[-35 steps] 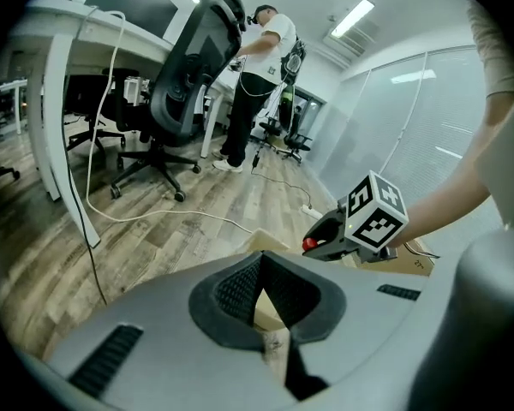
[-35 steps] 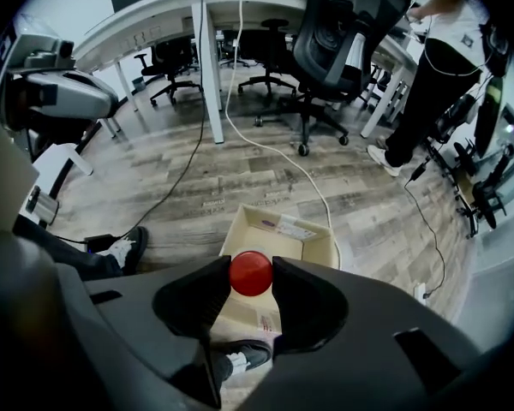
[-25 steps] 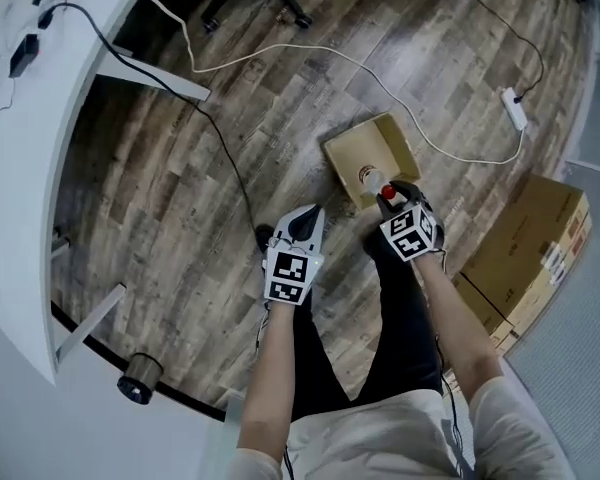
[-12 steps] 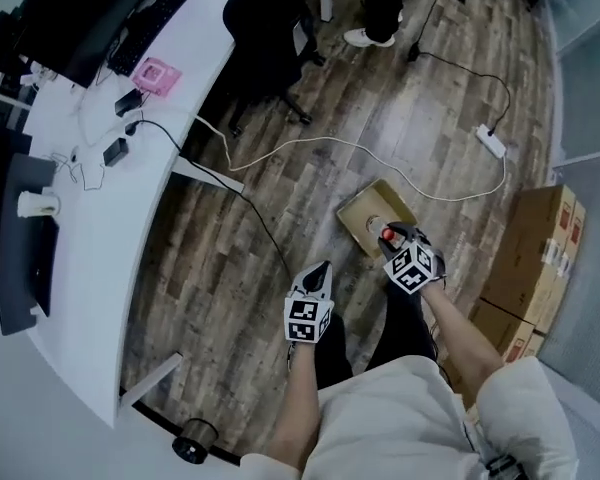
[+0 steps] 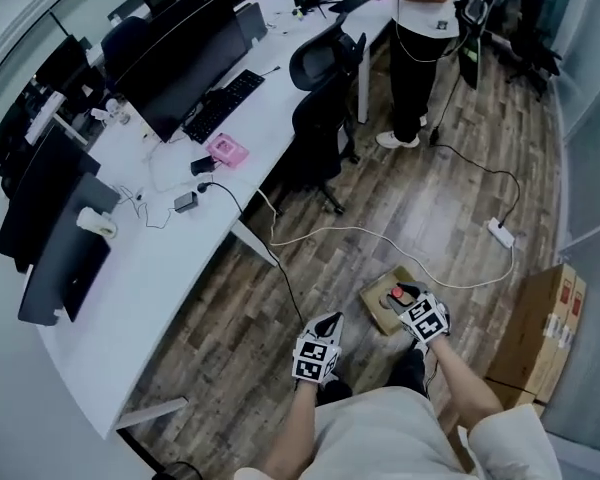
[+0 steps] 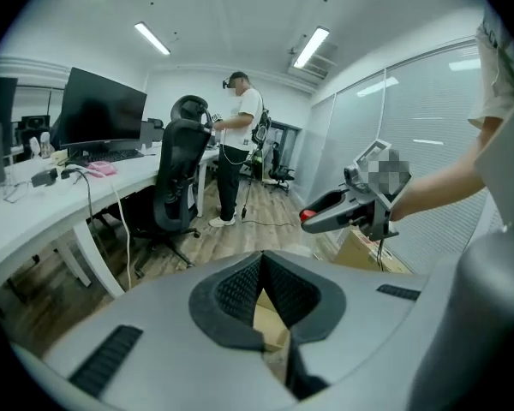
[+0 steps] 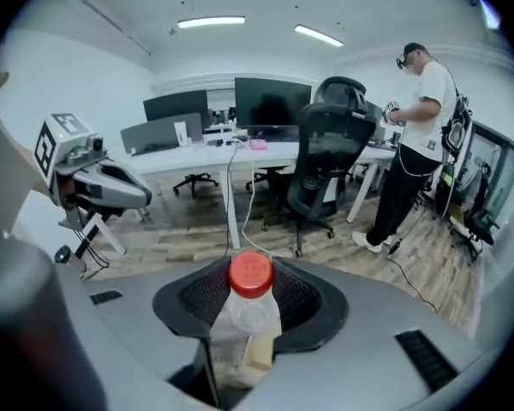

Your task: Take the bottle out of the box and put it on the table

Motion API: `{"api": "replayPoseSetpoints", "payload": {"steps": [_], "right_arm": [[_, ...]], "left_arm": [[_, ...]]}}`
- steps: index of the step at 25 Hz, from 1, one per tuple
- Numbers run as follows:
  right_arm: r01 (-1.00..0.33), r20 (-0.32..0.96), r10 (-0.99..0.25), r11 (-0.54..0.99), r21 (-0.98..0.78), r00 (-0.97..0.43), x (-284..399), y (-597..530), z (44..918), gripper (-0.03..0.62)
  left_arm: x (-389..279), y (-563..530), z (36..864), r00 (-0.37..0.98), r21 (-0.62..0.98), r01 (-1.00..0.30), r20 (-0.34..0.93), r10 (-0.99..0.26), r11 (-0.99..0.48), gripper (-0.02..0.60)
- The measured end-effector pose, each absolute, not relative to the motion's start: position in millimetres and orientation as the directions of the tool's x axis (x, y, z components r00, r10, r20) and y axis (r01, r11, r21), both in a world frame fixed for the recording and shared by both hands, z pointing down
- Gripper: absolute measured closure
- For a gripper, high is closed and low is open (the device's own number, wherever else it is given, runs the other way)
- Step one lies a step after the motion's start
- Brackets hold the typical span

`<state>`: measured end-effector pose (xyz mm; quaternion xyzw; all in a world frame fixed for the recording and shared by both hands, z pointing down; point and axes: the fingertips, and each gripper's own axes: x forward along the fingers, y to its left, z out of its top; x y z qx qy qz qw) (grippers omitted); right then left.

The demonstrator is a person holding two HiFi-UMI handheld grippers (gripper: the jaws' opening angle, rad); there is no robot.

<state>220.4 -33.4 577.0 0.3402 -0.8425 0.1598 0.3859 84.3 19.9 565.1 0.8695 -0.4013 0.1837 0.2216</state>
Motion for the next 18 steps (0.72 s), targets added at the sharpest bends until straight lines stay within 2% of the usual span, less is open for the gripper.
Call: {"api": "replayPoseSetpoints", "payload": {"steps": [5,18], "right_arm": [[-0.629,0.706,-0.463,0.776,0.031,-0.536,165.6,-60.6,531.5,0.413],[-0.514,0.676,-0.423,0.854,0.076,-0.604,16.2,-66.2,494.5,0.414]], "left_arm": [[23.0,-8.3,536.0,0.564,0.187,-0.815,0.469,-0.68,-0.548,0.568],[-90.1,-5.1,506.3,0.486,0.174,-0.871,0.439,-0.756,-0.459,0.568]]}}
